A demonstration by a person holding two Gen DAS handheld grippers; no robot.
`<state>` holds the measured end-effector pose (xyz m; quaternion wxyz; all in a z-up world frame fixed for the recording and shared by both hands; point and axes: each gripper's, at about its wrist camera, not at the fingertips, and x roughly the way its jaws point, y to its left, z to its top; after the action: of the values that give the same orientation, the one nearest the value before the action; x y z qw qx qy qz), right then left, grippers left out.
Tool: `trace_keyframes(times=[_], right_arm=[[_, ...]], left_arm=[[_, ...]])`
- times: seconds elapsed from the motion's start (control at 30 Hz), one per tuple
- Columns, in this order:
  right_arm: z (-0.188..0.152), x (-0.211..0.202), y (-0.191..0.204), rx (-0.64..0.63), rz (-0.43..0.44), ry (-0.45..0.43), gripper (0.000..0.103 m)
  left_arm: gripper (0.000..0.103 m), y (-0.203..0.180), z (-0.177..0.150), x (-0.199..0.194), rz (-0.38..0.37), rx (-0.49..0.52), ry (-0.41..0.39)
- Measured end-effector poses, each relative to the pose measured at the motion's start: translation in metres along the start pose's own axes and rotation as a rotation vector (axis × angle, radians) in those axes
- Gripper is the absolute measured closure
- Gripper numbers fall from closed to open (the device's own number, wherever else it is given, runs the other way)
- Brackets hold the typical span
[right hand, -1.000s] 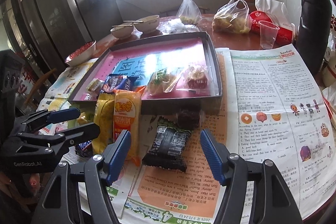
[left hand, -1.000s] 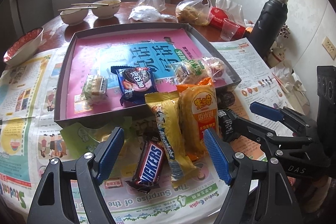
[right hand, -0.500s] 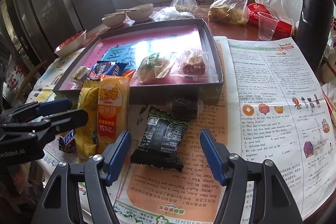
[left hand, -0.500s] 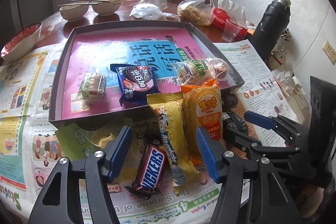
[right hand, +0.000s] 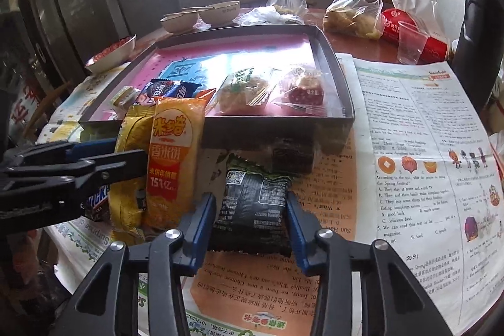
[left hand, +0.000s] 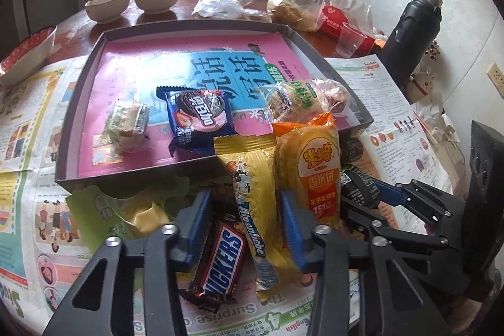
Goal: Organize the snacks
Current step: 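Grasp gold-wrapped bar with left tool while right tool grasps dark green packet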
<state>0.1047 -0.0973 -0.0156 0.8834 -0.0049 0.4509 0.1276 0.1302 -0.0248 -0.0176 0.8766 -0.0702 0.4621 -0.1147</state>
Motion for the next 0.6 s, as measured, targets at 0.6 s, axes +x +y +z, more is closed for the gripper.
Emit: trace_keyframes(times=[0.6], right_arm=[[0.005, -0.03, -0.011, 0.042, 0.06, -0.061, 0.066]], left_arm=[[0.086, 0.012, 0.001, -0.04, -0.047, -0.031, -0.105]])
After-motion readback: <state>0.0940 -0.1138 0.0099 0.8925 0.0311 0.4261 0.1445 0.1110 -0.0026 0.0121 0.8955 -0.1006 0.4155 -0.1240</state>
